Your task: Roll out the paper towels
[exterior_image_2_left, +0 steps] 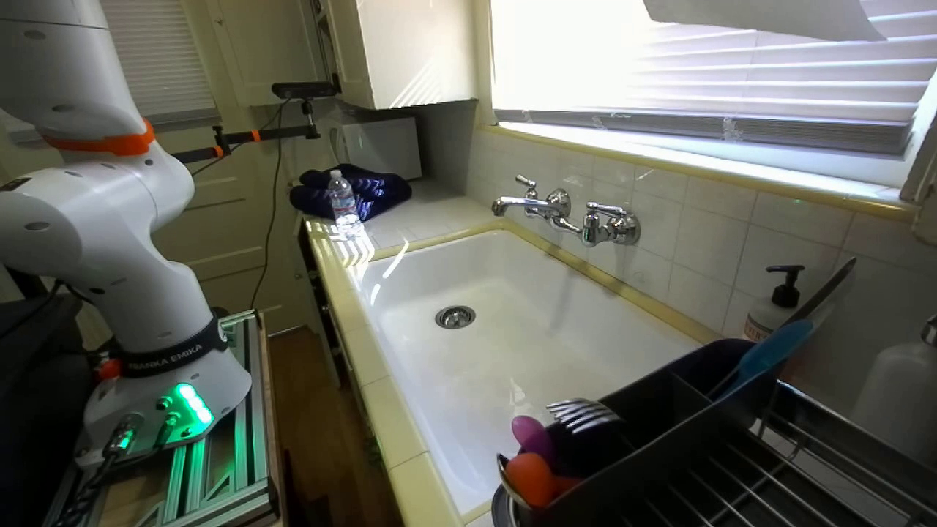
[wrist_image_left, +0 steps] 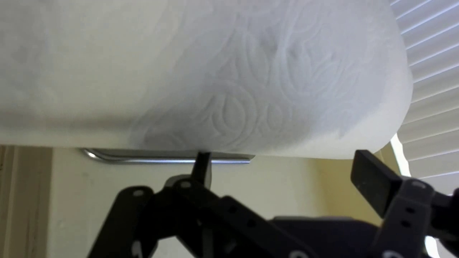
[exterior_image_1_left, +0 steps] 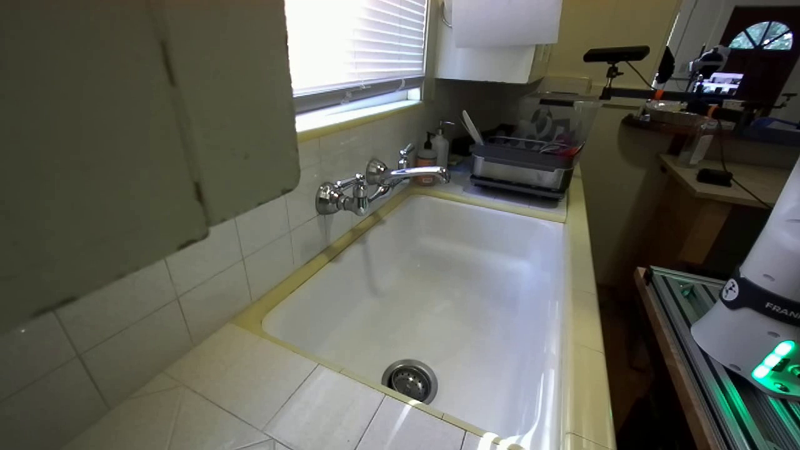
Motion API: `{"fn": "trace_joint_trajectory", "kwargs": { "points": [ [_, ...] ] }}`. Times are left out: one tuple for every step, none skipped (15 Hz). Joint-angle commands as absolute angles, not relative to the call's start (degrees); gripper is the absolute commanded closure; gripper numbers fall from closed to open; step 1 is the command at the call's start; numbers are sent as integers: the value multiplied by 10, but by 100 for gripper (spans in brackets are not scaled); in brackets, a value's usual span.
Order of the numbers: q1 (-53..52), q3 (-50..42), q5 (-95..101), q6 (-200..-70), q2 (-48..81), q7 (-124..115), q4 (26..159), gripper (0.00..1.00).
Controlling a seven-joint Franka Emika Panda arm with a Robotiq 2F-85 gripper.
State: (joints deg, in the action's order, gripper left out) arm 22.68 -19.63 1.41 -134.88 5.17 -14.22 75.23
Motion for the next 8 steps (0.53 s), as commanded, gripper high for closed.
{"fn": "trace_joint_trajectory", "kwargs": {
  "points": [
    [225,-186,-23,-1313,49,-127,748,0],
    [223,-184,-17,-1312,47,-128,751,0],
    [221,-181,-20,-1304,43,-123,756,0],
    [219,-178,-18,-1297,40,-120,759,0],
    [217,-175,-16,-1289,39,-119,760,0],
    [216,-172,-15,-1283,39,-116,763,0],
    [215,-169,-13,-1275,38,-115,763,0],
    [213,-167,-12,-1269,36,-111,765,0]
  ]
}}
